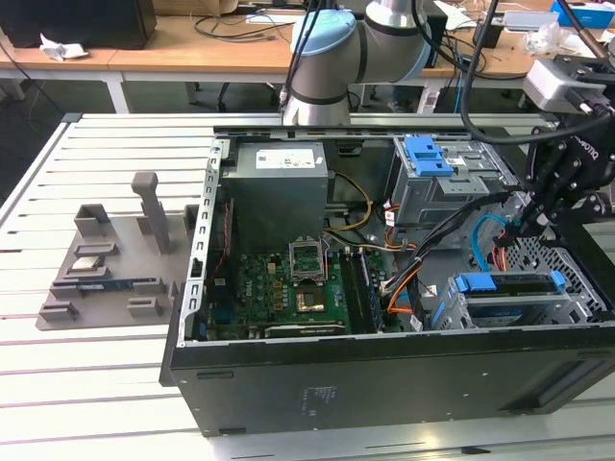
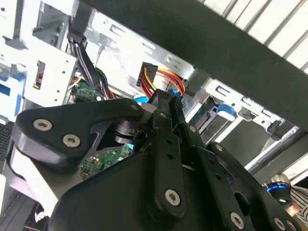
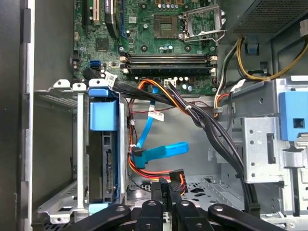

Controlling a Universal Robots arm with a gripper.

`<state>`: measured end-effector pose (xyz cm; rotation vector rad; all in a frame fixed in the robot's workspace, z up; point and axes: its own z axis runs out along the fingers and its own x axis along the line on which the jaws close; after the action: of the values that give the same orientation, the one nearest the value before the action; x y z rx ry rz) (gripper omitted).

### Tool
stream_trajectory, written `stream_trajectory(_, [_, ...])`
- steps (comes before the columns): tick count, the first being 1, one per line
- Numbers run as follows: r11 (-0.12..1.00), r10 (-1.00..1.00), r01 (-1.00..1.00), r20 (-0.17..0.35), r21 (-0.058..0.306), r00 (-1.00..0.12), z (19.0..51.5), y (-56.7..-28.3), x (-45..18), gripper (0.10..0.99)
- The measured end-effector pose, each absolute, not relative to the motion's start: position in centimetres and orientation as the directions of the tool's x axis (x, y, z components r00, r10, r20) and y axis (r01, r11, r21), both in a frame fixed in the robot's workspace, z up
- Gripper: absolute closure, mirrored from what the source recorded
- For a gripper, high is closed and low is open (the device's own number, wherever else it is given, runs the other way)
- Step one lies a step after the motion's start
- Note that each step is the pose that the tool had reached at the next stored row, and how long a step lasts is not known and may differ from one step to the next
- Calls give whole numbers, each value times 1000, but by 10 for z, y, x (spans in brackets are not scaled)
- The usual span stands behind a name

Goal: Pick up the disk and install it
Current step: 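Insert the first disk wire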

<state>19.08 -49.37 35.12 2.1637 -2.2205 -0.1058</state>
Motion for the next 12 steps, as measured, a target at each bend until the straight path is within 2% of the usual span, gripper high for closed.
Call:
stream_trajectory(7, [20, -1000, -997, -19, 76, -21, 349, -537, 184, 918])
stream_trajectory(12, [19, -1000, -997, -19, 76, -20, 344, -537, 184, 918])
